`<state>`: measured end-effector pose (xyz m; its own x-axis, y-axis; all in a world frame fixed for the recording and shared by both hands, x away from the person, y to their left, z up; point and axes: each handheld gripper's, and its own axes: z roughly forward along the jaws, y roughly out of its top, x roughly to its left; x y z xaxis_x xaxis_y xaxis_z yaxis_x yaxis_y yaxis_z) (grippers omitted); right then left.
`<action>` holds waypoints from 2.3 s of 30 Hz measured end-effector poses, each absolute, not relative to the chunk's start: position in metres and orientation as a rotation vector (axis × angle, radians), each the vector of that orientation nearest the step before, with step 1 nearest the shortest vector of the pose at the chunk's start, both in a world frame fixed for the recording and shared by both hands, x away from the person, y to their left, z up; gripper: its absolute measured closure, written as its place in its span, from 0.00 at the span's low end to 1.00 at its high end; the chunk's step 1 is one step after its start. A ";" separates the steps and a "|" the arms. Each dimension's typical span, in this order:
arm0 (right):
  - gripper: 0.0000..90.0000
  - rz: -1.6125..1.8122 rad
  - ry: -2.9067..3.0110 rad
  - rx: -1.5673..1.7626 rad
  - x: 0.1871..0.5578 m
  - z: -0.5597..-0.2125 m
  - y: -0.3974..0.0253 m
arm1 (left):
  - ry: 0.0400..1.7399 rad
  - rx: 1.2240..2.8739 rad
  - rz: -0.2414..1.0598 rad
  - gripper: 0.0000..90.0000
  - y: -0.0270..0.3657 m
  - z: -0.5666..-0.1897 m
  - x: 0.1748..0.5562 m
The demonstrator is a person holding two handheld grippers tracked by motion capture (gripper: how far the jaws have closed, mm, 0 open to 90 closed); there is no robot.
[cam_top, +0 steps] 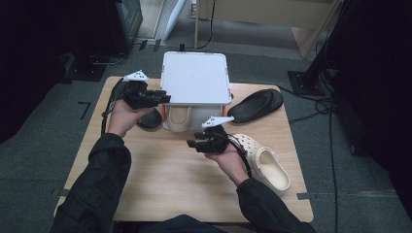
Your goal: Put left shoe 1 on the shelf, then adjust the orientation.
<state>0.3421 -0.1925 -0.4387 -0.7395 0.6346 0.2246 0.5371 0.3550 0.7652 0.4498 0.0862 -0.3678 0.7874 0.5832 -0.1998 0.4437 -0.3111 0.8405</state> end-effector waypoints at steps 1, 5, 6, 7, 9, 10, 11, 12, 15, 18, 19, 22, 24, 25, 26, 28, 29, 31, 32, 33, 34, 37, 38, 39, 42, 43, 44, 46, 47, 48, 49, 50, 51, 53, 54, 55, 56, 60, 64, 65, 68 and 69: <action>0.58 1.338 2.495 1.074 0.339 -0.438 -0.195 | 0.773 1.956 0.170 0.72 0.086 -0.368 0.450; 0.58 1.336 2.500 1.045 0.328 -0.437 -0.207 | 0.777 1.955 0.169 0.72 0.086 -0.368 0.450; 0.58 1.334 2.495 1.048 0.326 -0.437 -0.210 | 0.778 1.956 0.169 0.72 0.086 -0.368 0.450; 0.58 1.335 2.492 1.052 0.324 -0.437 -0.214 | 0.779 1.955 0.170 0.72 0.086 -0.368 0.450; 0.58 1.351 2.482 1.061 0.320 -0.436 -0.222 | 0.778 1.958 0.175 0.72 0.085 -0.368 0.449; 0.58 1.368 2.470 1.085 0.316 -0.435 -0.232 | 0.777 1.959 0.176 0.72 0.085 -0.367 0.449; 0.58 1.368 2.470 1.085 0.316 -0.435 -0.232 | 0.775 1.960 0.177 0.72 0.085 -0.367 0.449; 0.58 1.367 2.461 1.095 0.314 -0.435 -0.236 | 0.776 1.960 0.176 0.72 0.085 -0.367 0.449; 0.59 1.346 2.457 1.104 0.309 -0.434 -0.248 | 0.777 1.958 0.172 0.72 0.086 -0.367 0.449; 0.59 1.337 2.447 1.111 0.305 -0.434 -0.258 | 0.777 1.955 0.168 0.71 0.086 -0.368 0.449; 0.59 1.337 2.444 1.120 0.303 -0.434 -0.261 | 0.777 1.955 0.167 0.72 0.086 -0.368 0.449; 0.59 1.327 2.429 1.125 0.299 -0.433 -0.270 | 0.776 1.955 0.167 0.71 0.086 -0.368 0.449; 0.59 1.319 2.426 1.125 0.298 -0.433 -0.276 | 0.773 1.956 0.166 0.71 0.086 -0.368 0.450; 0.59 1.318 2.423 1.131 0.297 -0.432 -0.280 | 0.772 1.956 0.165 0.72 0.087 -0.368 0.450; 0.59 1.318 2.418 1.139 0.297 -0.432 -0.283 | 0.772 1.955 0.162 0.71 0.087 -0.368 0.450; 0.60 1.314 2.403 1.156 0.294 -0.431 -0.294 | 0.771 1.954 0.161 0.71 0.087 -0.368 0.450; 0.60 1.314 2.403 1.156 0.294 -0.431 -0.294 | 0.769 1.956 0.161 0.71 0.087 -0.368 0.450; 0.62 1.312 2.392 1.159 0.292 -0.429 -0.301 | 0.769 1.957 0.162 0.71 0.087 -0.368 0.450; 0.64 1.302 2.377 1.176 0.289 -0.428 -0.309 | 0.769 1.957 0.162 0.71 0.087 -0.368 0.450; 0.64 1.302 2.377 1.176 0.289 -0.428 -0.309 | 0.768 1.958 0.162 0.71 0.087 -0.368 0.450; 0.65 1.304 2.367 1.190 0.287 -0.427 -0.313 | 0.767 1.958 0.161 0.71 0.087 -0.368 0.450; 0.68 1.317 2.337 1.216 0.282 -0.425 -0.325 | 0.769 1.955 0.159 0.71 0.087 -0.368 0.450; 0.69 1.316 2.327 1.220 0.281 -0.424 -0.328 | 0.768 1.958 0.160 0.71 0.087 -0.368 0.450; 0.70 1.314 2.320 1.223 0.279 -0.423 -0.332 | 0.768 1.959 0.160 0.71 0.087 -0.368 0.450; 0.71 1.307 2.302 1.254 0.273 -0.422 -0.342 | 0.766 1.957 0.153 0.72 0.087 -0.368 0.451; 0.70 1.297 2.294 1.257 0.271 -0.422 -0.345 | 0.763 1.953 0.150 0.72 0.088 -0.368 0.451; 0.70 1.294 2.283 1.268 0.269 -0.422 -0.348 | 0.763 1.951 0.147 0.72 0.088 -0.368 0.452; 0.69 1.286 2.267 1.281 0.263 -0.421 -0.355 | 0.762 1.948 0.143 0.72 0.088 -0.369 0.452; 0.68 1.276 2.259 1.287 0.260 -0.421 -0.358 | 0.763 1.948 0.141 0.72 0.088 -0.368 0.452; 0.68 1.268 2.258 1.293 0.258 -0.422 -0.360 | 0.762 1.949 0.141 0.72 0.088 -0.368 0.452; 0.67 1.262 2.252 1.300 0.256 -0.422 -0.362 | 0.761 1.949 0.141 0.72 0.088 -0.368 0.452; 0.66 1.261 2.247 1.307 0.253 -0.423 -0.364 | 0.762 1.949 0.140 0.72 0.088 -0.368 0.452; 0.66 1.255 2.243 1.320 0.251 -0.424 -0.366 | 0.761 1.949 0.140 0.72 0.088 -0.368 0.452; 0.64 1.240 2.238 1.331 0.248 -0.427 -0.369 | 0.761 1.949 0.139 0.72 0.088 -0.368 0.453; 0.64 1.234 2.239 1.339 0.247 -0.428 -0.370 | 0.762 1.948 0.138 0.72 0.089 -0.369 0.453; 0.63 1.224 2.238 1.348 0.246 -0.429 -0.371 | 0.763 1.947 0.136 0.72 0.089 -0.369 0.453; 0.63 1.215 2.236 1.351 0.246 -0.431 -0.372 | 0.763 1.947 0.136 0.72 0.089 -0.369 0.453; 0.62 1.172 2.239 1.372 0.247 -0.438 -0.372 | 0.762 1.948 0.139 0.72 0.088 -0.369 0.453; 0.61 1.116 2.285 1.428 0.252 -0.446 -0.370 | 0.760 1.947 0.137 0.72 0.089 -0.369 0.453; 0.61 1.103 2.295 1.426 0.252 -0.448 -0.368 | 0.760 1.947 0.139 0.72 0.089 -0.369 0.453; 0.72 1.098 2.311 1.429 0.255 -0.452 -0.362 | 0.761 1.943 0.139 0.72 0.088 -0.369 0.453; 0.76 1.091 2.312 1.422 0.256 -0.452 -0.359 | 0.760 1.942 0.138 0.72 0.088 -0.369 0.453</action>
<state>0.2559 -0.3592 -0.4524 -0.5096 0.8396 0.1882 0.6792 0.2582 0.6871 0.4533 0.0885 -0.3693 0.7955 0.5631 -0.2238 0.4482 -0.2983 0.8427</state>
